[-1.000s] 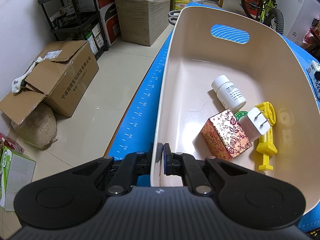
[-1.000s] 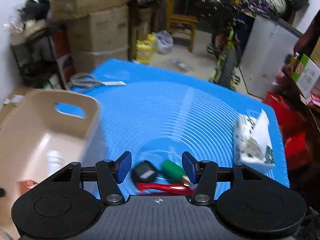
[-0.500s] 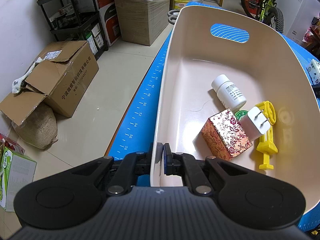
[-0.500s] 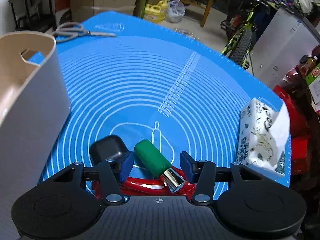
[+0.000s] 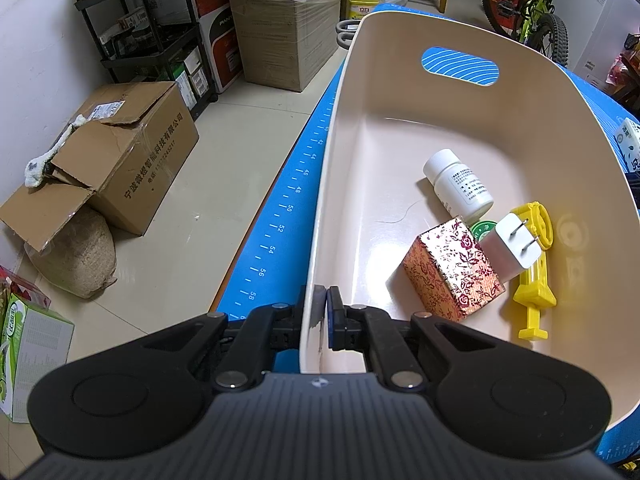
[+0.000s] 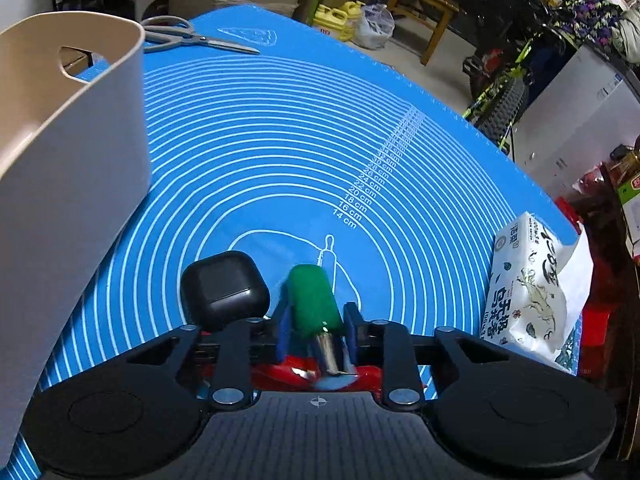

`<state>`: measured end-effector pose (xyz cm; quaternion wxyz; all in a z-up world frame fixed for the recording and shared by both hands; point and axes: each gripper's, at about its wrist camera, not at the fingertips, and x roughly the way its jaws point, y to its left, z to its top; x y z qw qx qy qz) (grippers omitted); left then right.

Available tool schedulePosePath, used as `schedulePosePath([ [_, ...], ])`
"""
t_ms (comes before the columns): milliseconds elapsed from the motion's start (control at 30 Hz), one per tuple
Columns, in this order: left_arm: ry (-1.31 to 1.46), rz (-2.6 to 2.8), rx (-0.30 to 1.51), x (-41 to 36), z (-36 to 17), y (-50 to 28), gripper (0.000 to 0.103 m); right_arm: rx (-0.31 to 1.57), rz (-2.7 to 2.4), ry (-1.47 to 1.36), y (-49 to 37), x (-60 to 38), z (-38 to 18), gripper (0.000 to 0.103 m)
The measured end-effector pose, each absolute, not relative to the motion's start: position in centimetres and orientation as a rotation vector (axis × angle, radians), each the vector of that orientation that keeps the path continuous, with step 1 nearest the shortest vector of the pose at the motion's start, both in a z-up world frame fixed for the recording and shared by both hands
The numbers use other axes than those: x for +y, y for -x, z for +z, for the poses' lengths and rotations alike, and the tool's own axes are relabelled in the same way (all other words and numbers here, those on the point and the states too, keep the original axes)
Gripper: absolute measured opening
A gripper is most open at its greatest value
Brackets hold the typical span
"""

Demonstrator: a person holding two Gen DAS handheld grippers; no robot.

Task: Organize rigid objects
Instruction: 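Move the right gripper to the green-handled tool and grasp it, then carry the green-handled tool into the bin and release it with the right gripper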

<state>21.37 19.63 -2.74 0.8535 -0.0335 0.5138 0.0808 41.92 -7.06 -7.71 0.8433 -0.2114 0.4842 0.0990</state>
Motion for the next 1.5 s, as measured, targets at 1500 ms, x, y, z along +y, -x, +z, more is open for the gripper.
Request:
schedulePosePath([
  [1500, 0.077, 0.17, 1.082, 19.8, -2.6, -21.3, 0.009, 0.815, 0.451, 0.401, -35.4, 7.5, 1.2, 0.033],
])
